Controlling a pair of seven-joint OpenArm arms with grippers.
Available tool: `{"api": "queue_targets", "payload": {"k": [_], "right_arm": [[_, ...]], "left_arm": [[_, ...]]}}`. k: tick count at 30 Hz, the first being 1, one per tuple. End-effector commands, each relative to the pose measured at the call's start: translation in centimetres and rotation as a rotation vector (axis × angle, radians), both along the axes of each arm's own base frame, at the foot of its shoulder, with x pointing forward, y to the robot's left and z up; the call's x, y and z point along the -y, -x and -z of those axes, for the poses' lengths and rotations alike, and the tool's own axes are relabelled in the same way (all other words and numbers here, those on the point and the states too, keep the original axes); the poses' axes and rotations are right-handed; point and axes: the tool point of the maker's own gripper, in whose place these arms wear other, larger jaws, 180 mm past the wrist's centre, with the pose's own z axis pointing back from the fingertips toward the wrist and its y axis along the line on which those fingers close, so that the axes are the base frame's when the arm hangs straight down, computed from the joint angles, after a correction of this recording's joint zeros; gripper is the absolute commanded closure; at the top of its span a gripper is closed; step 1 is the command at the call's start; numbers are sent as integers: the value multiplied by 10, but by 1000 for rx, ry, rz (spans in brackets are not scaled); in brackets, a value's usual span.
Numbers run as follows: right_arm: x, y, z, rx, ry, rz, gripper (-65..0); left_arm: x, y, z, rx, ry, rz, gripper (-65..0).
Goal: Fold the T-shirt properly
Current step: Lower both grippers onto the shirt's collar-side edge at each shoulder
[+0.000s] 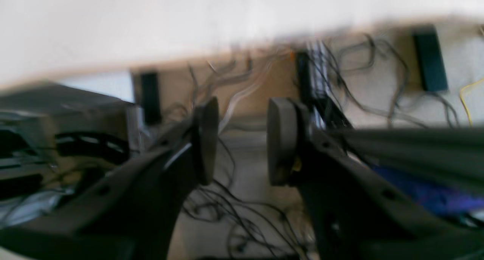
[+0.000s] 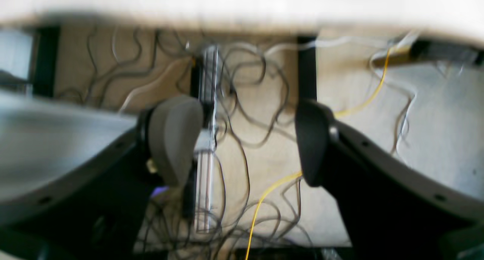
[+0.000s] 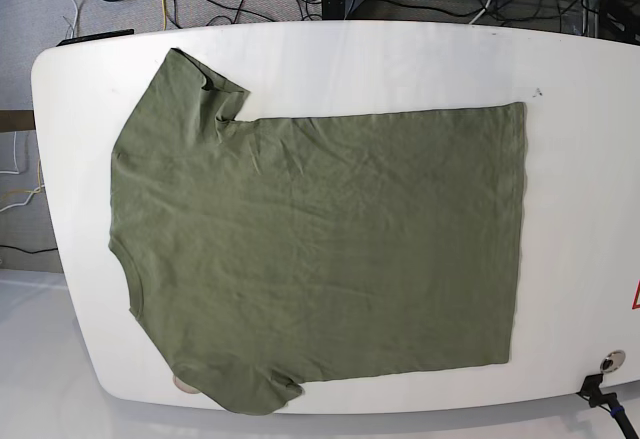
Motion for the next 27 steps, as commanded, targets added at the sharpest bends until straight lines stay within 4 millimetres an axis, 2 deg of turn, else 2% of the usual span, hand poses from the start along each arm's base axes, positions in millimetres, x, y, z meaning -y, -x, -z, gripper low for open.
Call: {"api": "queue_targets", "payload": {"k": [1,6,11,13,15,18,20,24,27], "right_arm": [[0,-15,-14,64,-5,-2,-409],[0,-47,-18,152,-5,-3,-409],[0,-80,-25,242,-5,1,-409],[6,-91,-29,282,11,11,-409],[11,-107,-42,366,11,28,-409],[33,-127,-52,434,-44,134,-410],[53,-136,-50,422,-95,221,-410],[73,-151,-49,380,-280,297,-410],[84,-158,-53,355,-413,323,-410]], "left_arm": [[2,-18,-17,75,-2,8,-204],[5,-53,-32,186,82,-52,-204],[-7,-81,-43,264,175,-109,-204],[-11,-93,-48,293,208,-119,-204],[-18,-100,-53,314,236,-137,-204],[-20,-112,-59,346,284,-151,-204],[-27,-121,-62,365,307,-161,-204],[-44,-134,-64,383,367,-203,-204],[-41,-146,-69,407,435,-184,-204]]}}
